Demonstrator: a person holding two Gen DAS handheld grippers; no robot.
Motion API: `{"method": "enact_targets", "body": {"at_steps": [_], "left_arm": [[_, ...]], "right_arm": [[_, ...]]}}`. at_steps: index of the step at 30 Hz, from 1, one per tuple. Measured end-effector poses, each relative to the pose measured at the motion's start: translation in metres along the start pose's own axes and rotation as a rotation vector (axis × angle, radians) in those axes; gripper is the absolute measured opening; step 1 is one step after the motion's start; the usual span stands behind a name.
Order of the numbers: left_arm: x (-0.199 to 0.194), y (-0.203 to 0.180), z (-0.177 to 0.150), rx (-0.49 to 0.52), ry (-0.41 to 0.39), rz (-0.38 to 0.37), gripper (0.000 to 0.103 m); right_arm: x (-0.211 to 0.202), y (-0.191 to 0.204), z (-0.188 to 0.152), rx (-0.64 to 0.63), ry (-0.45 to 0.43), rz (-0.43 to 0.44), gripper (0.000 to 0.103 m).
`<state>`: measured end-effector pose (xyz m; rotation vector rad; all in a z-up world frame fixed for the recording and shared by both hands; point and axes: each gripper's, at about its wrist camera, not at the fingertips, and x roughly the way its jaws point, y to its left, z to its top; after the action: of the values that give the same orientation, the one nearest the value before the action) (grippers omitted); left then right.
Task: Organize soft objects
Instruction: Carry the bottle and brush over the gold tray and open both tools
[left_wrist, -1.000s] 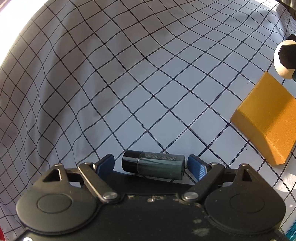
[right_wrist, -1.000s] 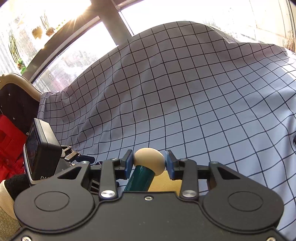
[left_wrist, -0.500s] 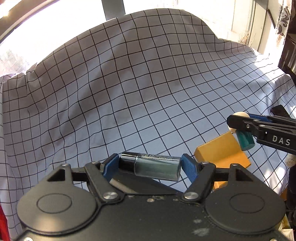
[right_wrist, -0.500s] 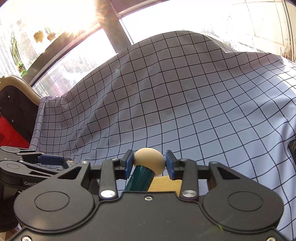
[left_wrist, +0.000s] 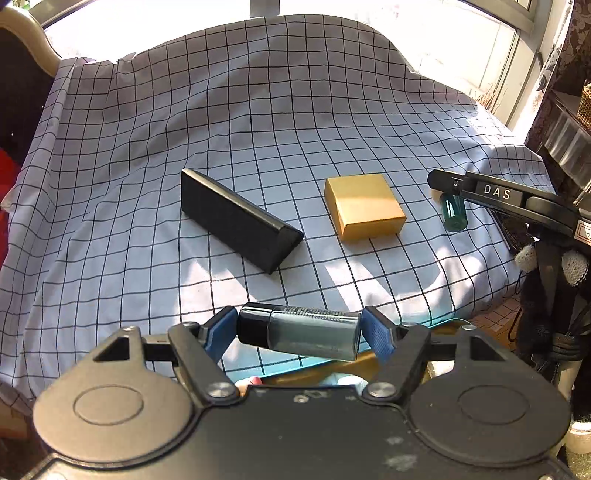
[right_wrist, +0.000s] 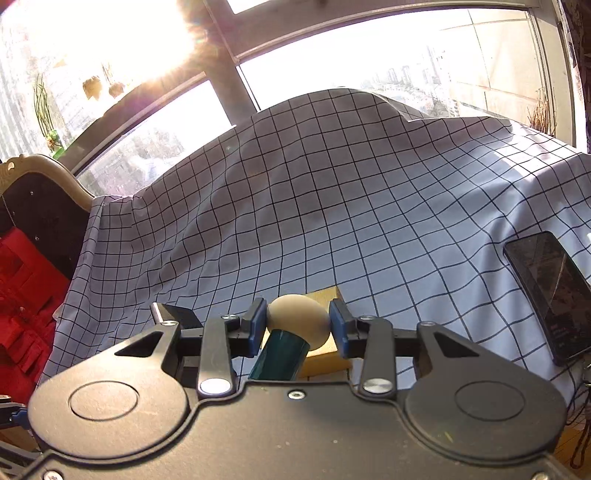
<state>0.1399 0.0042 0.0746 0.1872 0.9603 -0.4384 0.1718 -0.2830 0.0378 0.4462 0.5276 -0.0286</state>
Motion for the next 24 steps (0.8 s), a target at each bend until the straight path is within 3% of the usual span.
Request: {"method": "enact_targets", "body": {"at_steps": [10,19,24], "left_arm": [[-0.022,-0.03,-0.061,-0.019,0.003,-0.005,0.071],[-0.006,-0.045,-0.095,-0.027,0.066,-0.008,0.071],[0.002,-0.044,-0.102,-0.041,0.085,0.008,0.071]], "right_arm": [[-0.093,0.0,-0.035,-0.055,0.01,-0.054,0.04],[-0.11,-0.002,-0.08,-0.041,0.155,-0.063,0.04],[-0.11,0.003,-0.09,-0.057,0.172,-0.071,0.04]]}}
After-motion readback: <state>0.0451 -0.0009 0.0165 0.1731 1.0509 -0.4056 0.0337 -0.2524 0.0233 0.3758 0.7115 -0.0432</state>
